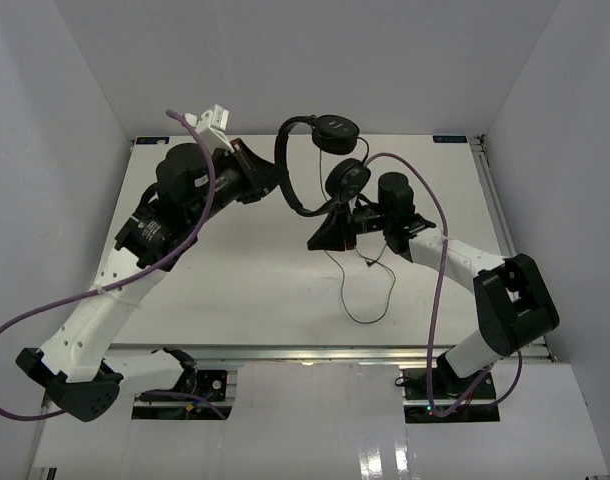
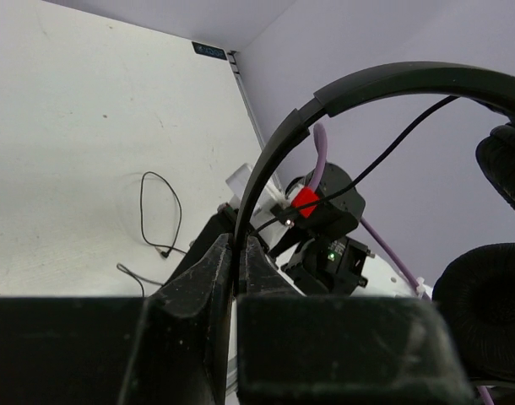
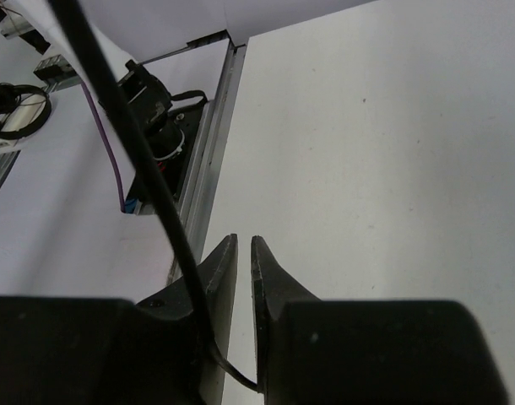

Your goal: Wrap the headphones

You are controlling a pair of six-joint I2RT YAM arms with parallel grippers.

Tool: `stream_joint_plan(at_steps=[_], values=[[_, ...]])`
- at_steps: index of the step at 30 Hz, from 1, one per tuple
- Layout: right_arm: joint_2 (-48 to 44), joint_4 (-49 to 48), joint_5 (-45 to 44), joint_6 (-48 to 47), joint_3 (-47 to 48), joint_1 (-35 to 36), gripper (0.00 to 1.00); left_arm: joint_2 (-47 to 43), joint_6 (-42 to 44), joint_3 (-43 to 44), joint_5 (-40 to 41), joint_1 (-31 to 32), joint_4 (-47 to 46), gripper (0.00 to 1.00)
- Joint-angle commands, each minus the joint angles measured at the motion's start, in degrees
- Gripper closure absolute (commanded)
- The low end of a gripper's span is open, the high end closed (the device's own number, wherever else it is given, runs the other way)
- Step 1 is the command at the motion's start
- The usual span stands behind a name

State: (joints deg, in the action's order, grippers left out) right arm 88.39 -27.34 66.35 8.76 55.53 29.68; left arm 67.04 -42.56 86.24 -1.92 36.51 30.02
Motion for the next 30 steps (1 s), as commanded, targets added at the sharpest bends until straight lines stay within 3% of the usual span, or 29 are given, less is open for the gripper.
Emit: stream_joint_plan(at_steps=[1, 21, 30], values=[[-2.79, -3.46, 0.9, -0.87, -3.24, 0.76, 0.83, -2.19, -1.56, 3.02, 5.09, 0.23, -1.98, 1.0], [-9.08, 2.64, -0.81, -5.95, -8.87, 4.65, 0.92, -3.38, -2.67, 5.14, 21.37, 0.17, -2.72, 1.0], [-13.3, 18.69, -5.77, -17.04, -5.46, 6.65, 0.92, -3.54, 1.13, 4.07, 32.32, 0.23, -3.04, 1.0]])
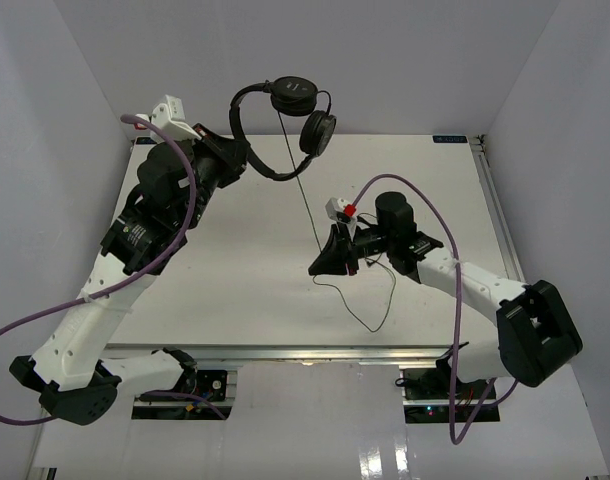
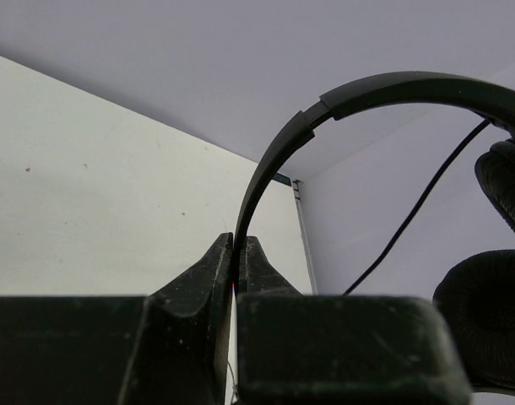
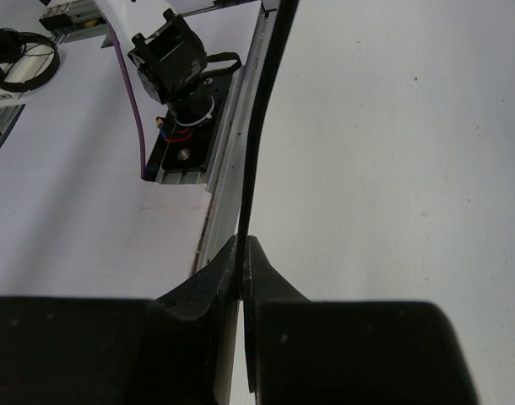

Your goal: Wrap the headphones

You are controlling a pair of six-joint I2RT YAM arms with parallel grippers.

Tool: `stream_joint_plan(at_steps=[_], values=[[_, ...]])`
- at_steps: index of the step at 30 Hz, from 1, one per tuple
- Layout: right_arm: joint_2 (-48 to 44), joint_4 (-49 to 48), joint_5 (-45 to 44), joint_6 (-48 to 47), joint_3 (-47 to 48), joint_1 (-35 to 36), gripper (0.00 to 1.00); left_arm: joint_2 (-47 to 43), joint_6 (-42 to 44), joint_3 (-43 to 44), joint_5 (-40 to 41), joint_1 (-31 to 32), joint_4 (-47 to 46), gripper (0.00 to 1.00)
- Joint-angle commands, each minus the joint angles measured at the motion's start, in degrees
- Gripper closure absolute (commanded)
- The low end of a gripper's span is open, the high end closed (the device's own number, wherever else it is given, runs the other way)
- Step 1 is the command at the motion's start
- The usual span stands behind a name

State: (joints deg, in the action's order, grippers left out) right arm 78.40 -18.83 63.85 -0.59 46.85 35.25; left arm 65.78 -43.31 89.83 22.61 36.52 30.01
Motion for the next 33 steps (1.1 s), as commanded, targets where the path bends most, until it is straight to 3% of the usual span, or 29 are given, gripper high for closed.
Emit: stream_joint_plan(at_steps=[1, 6, 13, 21, 27, 33], values=[[-4.18, 13.64, -5.13, -10.01, 4.0, 1.3, 0.92, -2.24, 2.91, 0.35, 9.39, 0.22, -2.94, 1.0], [-8.18, 32.76, -16.94, -24.98, 10.43, 3.24, 0.92, -1.26, 8.29, -0.39, 15.32, 0.13, -2.15, 1.0], [-9.81, 46.17, -35.04, -42.79, 20.03, 5.59, 0.92, 2.86, 17.18, -3.88, 18.82, -0.4, -1.71, 1.0], [-9.29, 51.0, -51.66, -56.64, 26.75, 6.39, 0.92, 9.45, 19.75, -7.95, 16.67, -0.58, -1.01, 1.0], [-11.01, 49.72, -56.52, -61.49, 29.78, 6.58, 0.92, 10.52, 18.86, -13.18, 14.31, -0.66, -1.91, 1.0], [-12.66, 46.49, -59.82, -63.5, 28.12, 6.67, 0.92, 11.28, 19.26, -18.0, 5.85, -0.66, -3.66, 1.0]])
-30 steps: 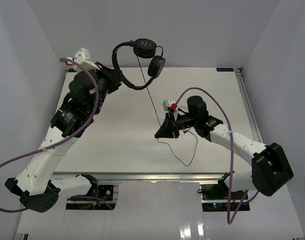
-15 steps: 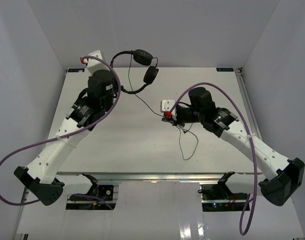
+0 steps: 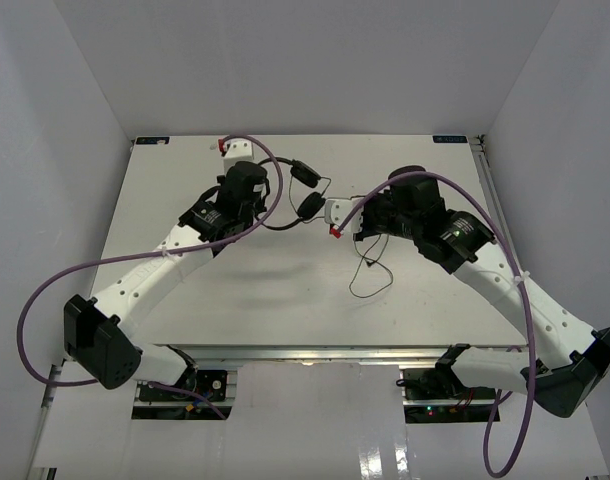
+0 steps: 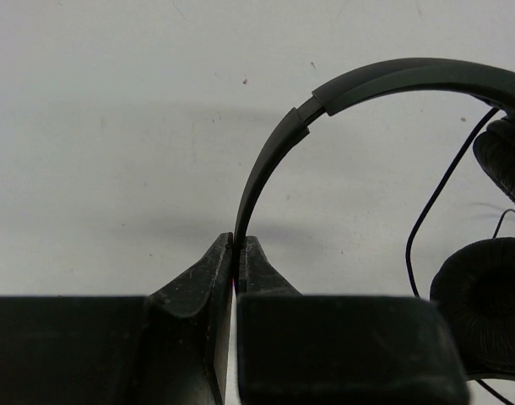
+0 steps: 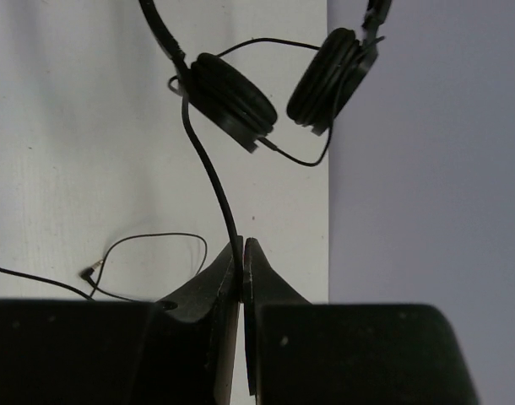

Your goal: Wrap the headphones

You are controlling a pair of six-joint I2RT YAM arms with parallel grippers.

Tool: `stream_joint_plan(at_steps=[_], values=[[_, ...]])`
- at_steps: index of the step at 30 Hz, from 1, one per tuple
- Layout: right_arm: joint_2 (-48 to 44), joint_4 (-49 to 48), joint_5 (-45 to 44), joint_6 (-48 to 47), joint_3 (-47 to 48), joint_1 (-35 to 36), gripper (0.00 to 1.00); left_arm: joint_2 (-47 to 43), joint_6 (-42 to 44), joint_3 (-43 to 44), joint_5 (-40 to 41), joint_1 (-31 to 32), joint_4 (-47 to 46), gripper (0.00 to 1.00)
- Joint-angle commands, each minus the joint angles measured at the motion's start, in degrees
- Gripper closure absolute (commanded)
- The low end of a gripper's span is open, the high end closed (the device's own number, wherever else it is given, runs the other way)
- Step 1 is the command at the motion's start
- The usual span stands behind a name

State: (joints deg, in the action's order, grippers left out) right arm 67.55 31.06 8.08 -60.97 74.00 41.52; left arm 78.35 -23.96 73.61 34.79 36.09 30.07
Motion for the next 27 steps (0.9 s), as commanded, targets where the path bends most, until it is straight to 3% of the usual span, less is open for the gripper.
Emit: stream_joint_plan(at_steps=[1, 15, 27], values=[[-1.81, -3.65, -4.14, -3.29, 0.87, 0.4, 0.92, -1.49, 0.27, -2.45, -7.57, -0.23, -3.92, 1.0], [0.71, -4.79, -1.12, -2.63, -2.3, 0.33, 0.92, -8.63, 7.16, -13.83, -33.51, -0.15, -8.12, 1.0], [5.74, -4.93, 12.41, 7.9, -2.57, -6.39, 0.92, -18.28, 8.18, -19.89, -47.1, -0.06, -8.47, 1.0]])
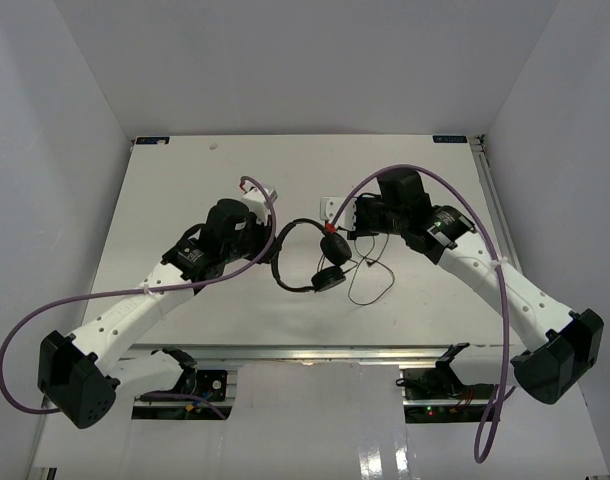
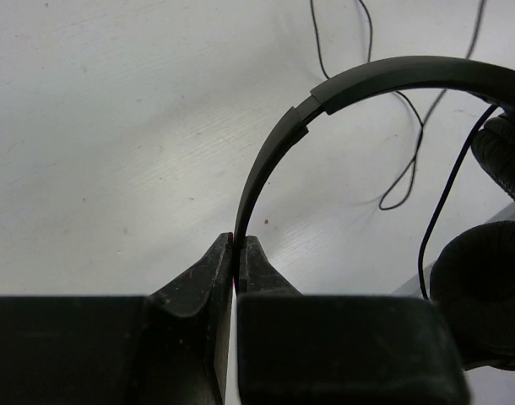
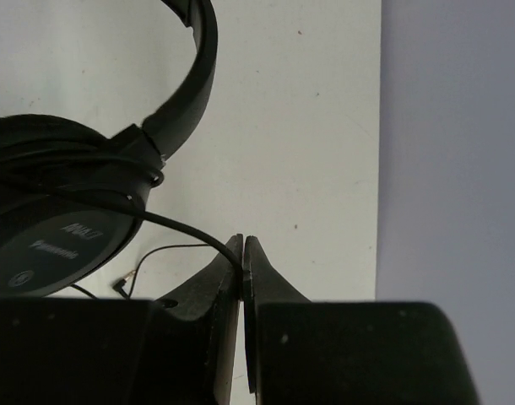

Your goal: Wrap the headphones

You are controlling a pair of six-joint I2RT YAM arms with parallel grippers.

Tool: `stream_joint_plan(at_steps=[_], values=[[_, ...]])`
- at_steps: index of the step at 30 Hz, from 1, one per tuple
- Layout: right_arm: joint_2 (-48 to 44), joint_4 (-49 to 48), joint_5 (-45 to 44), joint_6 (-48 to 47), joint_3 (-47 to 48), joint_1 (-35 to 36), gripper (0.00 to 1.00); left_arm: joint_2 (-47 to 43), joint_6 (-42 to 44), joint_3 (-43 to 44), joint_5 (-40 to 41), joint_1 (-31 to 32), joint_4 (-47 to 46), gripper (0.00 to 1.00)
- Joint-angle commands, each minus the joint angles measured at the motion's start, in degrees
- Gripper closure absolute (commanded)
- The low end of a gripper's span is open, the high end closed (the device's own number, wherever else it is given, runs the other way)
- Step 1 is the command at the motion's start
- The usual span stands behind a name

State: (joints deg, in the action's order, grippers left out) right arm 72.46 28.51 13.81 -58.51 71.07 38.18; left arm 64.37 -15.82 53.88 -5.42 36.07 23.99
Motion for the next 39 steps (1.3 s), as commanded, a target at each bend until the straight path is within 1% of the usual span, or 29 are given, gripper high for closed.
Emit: stream_joint_plan(at_steps=[1, 8, 13, 16, 20, 22, 25, 29, 33, 35, 37, 39], values=[[1.24, -2.44, 8.36, 6.66, 0.5, -3.76, 0.92, -4.85, -0.2, -0.12, -7.49, -0.04, -2.37, 1.0], [3.87, -2.85, 18.57, 13.63, 1.83, -7.54, 0.92, -6.41, -1.76, 0.74, -10.62, -0.08, -2.28, 1.0], [5.81, -3.54, 23.78, 19.05, 1.98, -9.29, 0.92, -6.53, -3.2, 1.57, -11.61, -0.04, -2.37, 1.0], [6.78, -4.4, 29.17, 22.25, 1.21, -9.93, 0.92, -6.71, -4.07, 2.57, -11.05, -0.04, -2.34, 1.0], [7.04, -6.34, 34.24, 26.79, -0.42, -10.03, 0.92, -7.05, -4.86, 4.05, -9.95, -0.04, -2.28, 1.0], [7.39, -7.78, 38.35, 29.43, -1.47, -9.98, 0.92, -7.07, -5.84, 5.1, -8.27, -0.04, -2.13, 1.0], [7.47, -9.9, 41.14, 31.87, -2.33, -10.05, 0.91, -7.07, -6.62, 6.39, -6.65, -0.04, -1.53, 1.0], [7.17, -13.67, 44.73, 36.36, -5.29, -10.05, 0.88, -7.07, -7.78, 7.55, -3.97, -0.09, -0.7, 1.0], [7.36, -17.65, 47.26, 39.9, -7.19, -10.05, 0.83, -7.03, -8.55, 9.26, -2.93, -0.04, -0.12, 1.0], [7.7, -20.25, 48.3, 41.26, -8.4, -10.05, 0.77, -6.57, -8.87, 11.03, -2.95, -0.04, 0.51, 1.0], [8.14, -21.64, 49.01, 41.96, -9.23, -10.05, 0.76, -5.97, -8.93, 12.46, -3.05, -0.04, 1.14, 1.0], [9.1, -25.07, 50.55, 43.52, -10.46, -10.05, 0.72, -5.47, -9.41, 14.94, -3.37, -0.04, 1.94, 1.0]])
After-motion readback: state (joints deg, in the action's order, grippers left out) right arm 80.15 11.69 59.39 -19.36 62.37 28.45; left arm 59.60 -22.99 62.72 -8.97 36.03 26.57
